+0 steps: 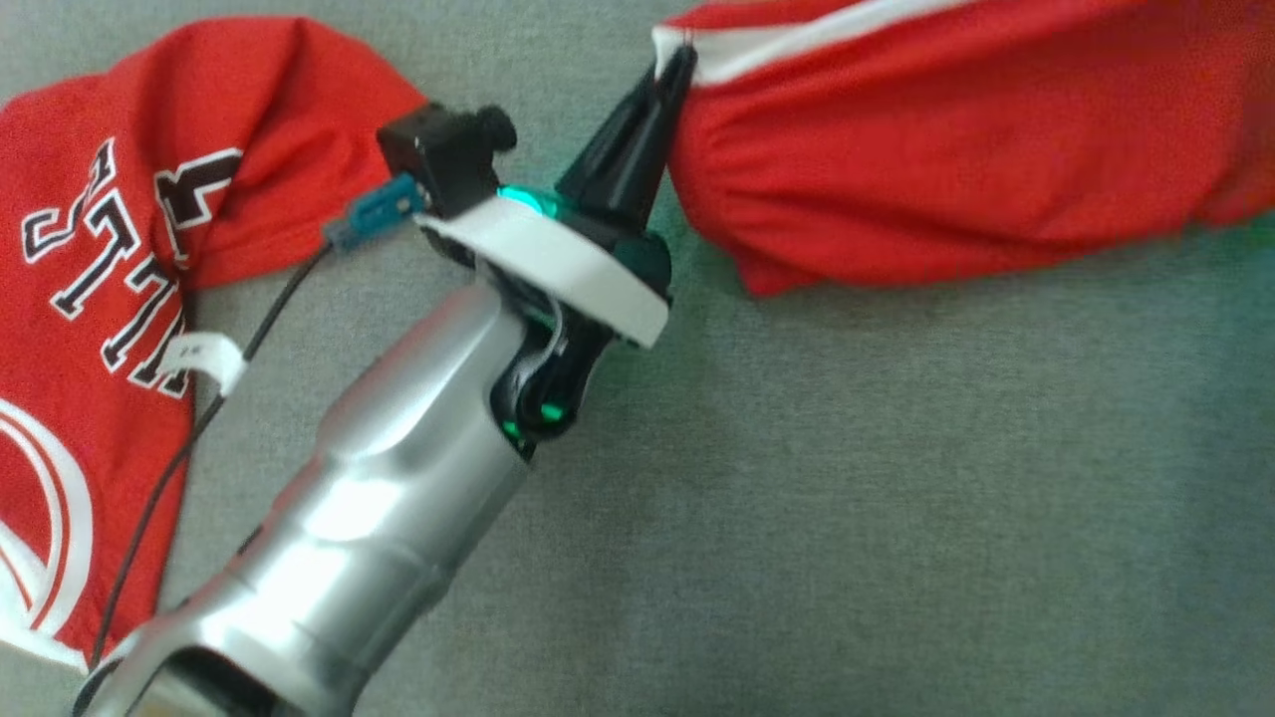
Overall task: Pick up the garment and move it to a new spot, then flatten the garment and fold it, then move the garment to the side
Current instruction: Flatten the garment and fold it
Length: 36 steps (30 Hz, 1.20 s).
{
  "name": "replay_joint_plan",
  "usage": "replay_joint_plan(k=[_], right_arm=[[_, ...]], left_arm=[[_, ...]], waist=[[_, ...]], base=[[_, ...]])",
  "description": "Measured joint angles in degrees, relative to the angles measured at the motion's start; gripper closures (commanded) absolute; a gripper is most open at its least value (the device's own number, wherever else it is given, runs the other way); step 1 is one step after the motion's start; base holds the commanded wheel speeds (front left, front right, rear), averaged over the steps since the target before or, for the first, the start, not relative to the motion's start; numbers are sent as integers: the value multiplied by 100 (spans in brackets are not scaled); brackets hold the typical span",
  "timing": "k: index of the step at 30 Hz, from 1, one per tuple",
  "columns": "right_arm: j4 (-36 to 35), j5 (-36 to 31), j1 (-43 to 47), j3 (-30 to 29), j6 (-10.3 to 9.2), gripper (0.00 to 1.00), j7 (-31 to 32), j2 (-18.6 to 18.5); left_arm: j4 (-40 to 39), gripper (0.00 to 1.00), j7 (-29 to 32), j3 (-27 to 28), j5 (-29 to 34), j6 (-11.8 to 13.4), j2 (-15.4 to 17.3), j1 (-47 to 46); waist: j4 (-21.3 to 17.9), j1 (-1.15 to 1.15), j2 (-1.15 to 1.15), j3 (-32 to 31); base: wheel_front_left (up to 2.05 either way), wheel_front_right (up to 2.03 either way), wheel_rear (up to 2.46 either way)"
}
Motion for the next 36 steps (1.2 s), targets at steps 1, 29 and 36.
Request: replay_joint_plan(k=[1, 29, 36], right_arm=[[152, -75, -150, 99, 0, 100, -20, -46], [2252, 545, -49, 146, 1, 0, 245, -511], [2232, 859, 502, -187, 1, 100, 200, -387]], left_arm=[[85, 100, -31, -1, -1, -1, -24, -71], [-1916, 0, -715, 1695, 3795, 1317, 0, 2332], [-2493, 0, -715, 2331, 4210, 1210, -23, 3315]], waist=[[21, 0, 0, 47], [587, -3, 0, -201], [705, -3, 0, -579]], base=[[0, 0, 0], [0, 0, 0], [0, 0, 0]])
